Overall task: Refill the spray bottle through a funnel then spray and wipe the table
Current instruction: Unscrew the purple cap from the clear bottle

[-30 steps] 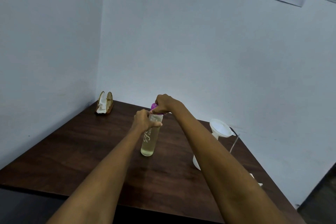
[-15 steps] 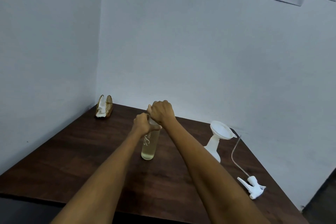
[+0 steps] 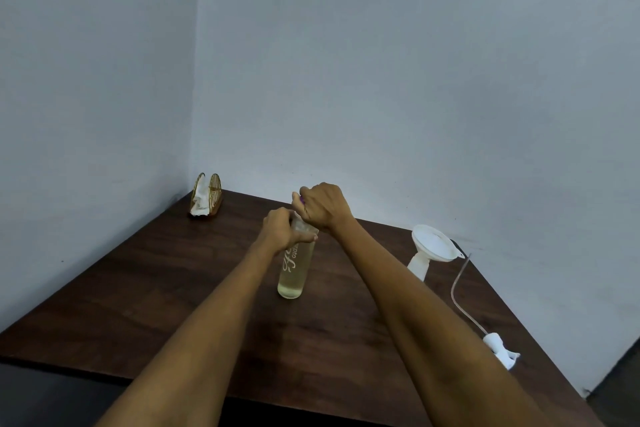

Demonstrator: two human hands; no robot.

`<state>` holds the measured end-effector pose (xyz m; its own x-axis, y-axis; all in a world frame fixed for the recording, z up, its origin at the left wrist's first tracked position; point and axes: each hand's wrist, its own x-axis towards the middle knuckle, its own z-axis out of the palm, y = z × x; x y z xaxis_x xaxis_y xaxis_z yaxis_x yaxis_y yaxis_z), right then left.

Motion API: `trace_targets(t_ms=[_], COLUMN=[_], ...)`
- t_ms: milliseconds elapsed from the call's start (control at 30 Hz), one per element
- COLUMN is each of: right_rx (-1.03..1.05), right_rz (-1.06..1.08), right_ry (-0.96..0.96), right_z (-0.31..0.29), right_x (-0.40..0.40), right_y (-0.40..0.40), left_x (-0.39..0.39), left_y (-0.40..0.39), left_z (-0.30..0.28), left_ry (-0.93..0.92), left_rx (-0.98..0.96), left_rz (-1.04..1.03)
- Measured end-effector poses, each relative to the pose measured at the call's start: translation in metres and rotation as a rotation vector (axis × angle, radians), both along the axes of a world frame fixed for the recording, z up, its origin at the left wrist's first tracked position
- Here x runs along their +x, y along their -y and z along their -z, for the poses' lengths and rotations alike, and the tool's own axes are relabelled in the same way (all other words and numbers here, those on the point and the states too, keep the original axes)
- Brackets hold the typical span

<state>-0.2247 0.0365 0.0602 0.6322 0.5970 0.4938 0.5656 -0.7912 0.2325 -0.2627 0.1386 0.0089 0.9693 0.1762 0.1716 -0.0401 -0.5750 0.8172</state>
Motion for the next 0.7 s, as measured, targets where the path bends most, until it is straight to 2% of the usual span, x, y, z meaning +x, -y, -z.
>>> trace_targets(t_ms=[333, 467, 567, 700], right_rx=[0.026, 0.044, -0.09, -0.302], right_rz=[-0.119, -0.104, 0.016, 0.326], right_ry=[-0.013, -0.054, -0.033, 0.018], right_z=[0.004, 0.003, -0.002, -0.012], right_x=[0.007, 0.003, -0.003, -0.012], right_y=[0.011, 0.006, 0.004, 0.004], left_x=[0.003, 0.001, 0.0, -0.002], left_y=[-0.007, -0.007, -0.003, 0.008], left_z=[-0.002, -0.001, -0.003, -0.005], left_ry=[-0.012, -0.037, -0.051, -0.068], left_rx=[0.06, 0.033, 0.017, 0.022], left_rz=[0.043, 0.021, -0.004, -0.035])
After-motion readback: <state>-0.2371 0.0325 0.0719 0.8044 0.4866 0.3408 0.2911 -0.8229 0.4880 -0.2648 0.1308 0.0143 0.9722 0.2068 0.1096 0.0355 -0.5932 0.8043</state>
